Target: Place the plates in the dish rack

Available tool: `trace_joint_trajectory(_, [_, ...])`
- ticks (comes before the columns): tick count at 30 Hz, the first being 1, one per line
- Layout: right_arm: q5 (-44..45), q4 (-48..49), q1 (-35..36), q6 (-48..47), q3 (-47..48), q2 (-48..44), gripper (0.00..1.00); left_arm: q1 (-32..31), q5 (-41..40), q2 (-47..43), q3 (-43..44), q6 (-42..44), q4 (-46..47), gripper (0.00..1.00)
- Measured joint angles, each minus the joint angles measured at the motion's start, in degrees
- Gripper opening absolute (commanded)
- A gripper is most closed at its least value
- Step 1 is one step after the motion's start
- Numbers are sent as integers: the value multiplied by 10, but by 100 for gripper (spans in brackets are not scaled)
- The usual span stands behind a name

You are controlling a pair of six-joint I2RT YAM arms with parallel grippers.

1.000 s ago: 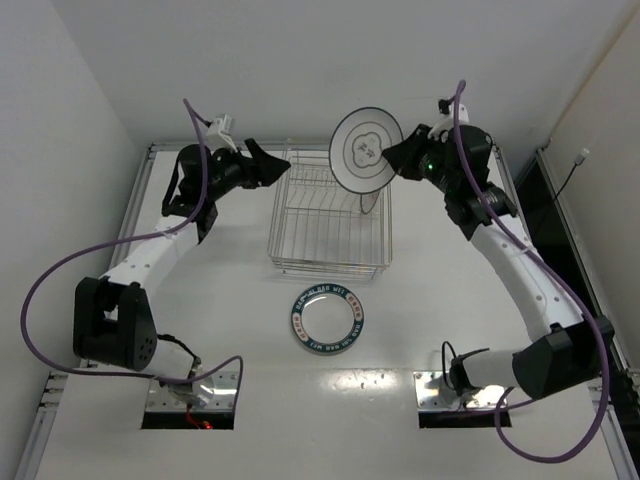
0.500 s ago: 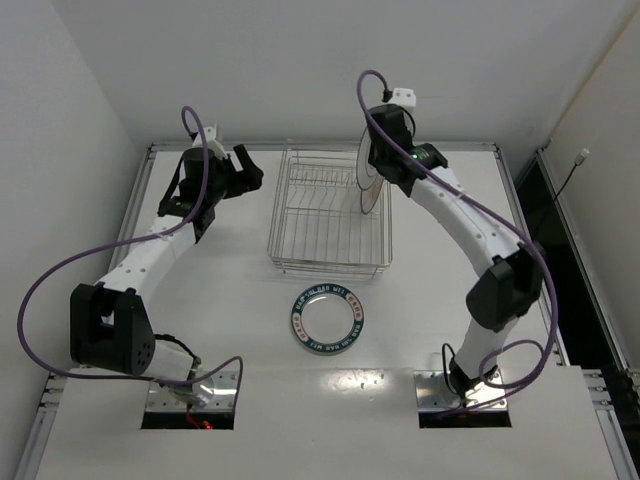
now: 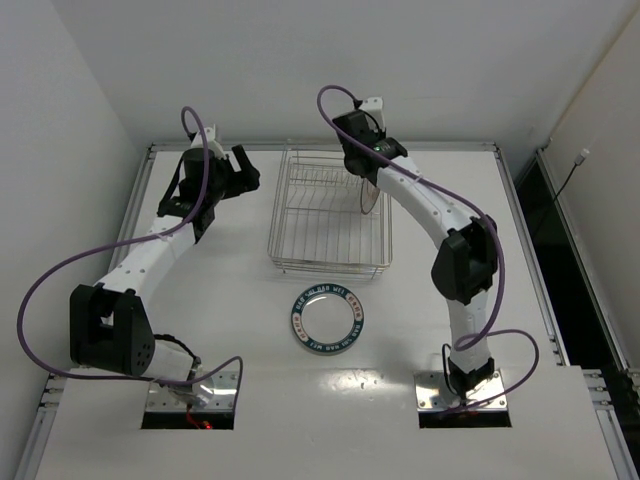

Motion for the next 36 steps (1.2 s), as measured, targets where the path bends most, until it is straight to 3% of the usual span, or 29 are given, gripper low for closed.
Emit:
trace_joint_trajectory(13, [-47, 13, -8, -10, -7, 34, 0, 0, 10, 0, 2, 3, -3, 78])
trace_joint_trajectory(15, [-58, 12, -12, -10, -6, 51, 10, 0, 10, 0, 2, 3, -3, 78])
trace_joint_trajectory(20, [-99, 15, -25, -7, -9, 83, 11, 0, 10, 1, 2, 3, -3, 78])
trace_joint_trajectory(22, [-109, 19, -31, -4, -15, 81, 15, 0, 11, 3, 2, 3, -3, 78])
trace_joint_trajectory(25, [-118, 18, -40, -2, -21, 78, 34, 0, 14, 9, 2, 3, -3, 78])
trace_joint_trajectory(26, [-122, 17, -42, 0, -23, 76, 45, 0, 16, 12, 2, 3, -3, 78])
trace_joint_trajectory(27, [-126, 16, -42, 2, -24, 73, 49, 0, 17, 16, 2, 3, -3, 78])
trace_joint_trajectory(36, [-141, -17, -43, -14, -53, -50, 61, 0, 21, 23, 5, 3, -7, 78])
